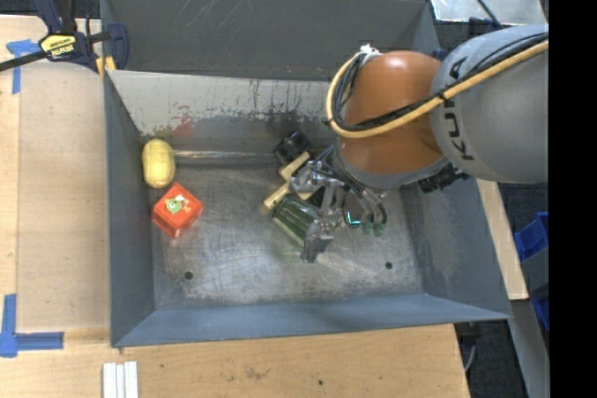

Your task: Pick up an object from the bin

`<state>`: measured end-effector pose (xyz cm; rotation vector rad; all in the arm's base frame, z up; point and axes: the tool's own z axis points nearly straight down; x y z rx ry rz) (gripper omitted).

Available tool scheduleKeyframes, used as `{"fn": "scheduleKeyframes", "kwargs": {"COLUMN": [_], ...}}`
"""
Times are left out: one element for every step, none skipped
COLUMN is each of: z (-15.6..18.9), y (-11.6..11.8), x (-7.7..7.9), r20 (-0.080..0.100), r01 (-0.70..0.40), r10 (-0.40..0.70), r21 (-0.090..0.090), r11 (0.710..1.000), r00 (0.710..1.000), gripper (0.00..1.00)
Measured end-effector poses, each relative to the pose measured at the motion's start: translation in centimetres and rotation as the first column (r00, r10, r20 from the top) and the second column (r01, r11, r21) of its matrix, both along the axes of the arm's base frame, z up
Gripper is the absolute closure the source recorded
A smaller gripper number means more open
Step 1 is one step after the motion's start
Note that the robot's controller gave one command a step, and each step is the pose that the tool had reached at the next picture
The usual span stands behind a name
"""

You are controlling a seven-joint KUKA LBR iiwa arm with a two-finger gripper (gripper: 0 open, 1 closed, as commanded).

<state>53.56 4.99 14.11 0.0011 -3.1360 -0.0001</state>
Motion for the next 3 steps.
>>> {"fn": "scheduleKeyframes", "kwargs": {"z": [0.4,-5.6,-5.6], "y": [0.0,-0.5,-0.5], "x": [0.2,-0.3,-0.3], "r20": [0.008,0.023,0.024], "r01": [0.001,0.071,0.070], "r10": [-0.001,-0.071,-0.071], "r21": [0.000,0.005,0.005], "r11": [1.000,0.997,0.998], "r00": [1.000,0.997,0.997], "gripper": [0.00,1.00,1.00]}}
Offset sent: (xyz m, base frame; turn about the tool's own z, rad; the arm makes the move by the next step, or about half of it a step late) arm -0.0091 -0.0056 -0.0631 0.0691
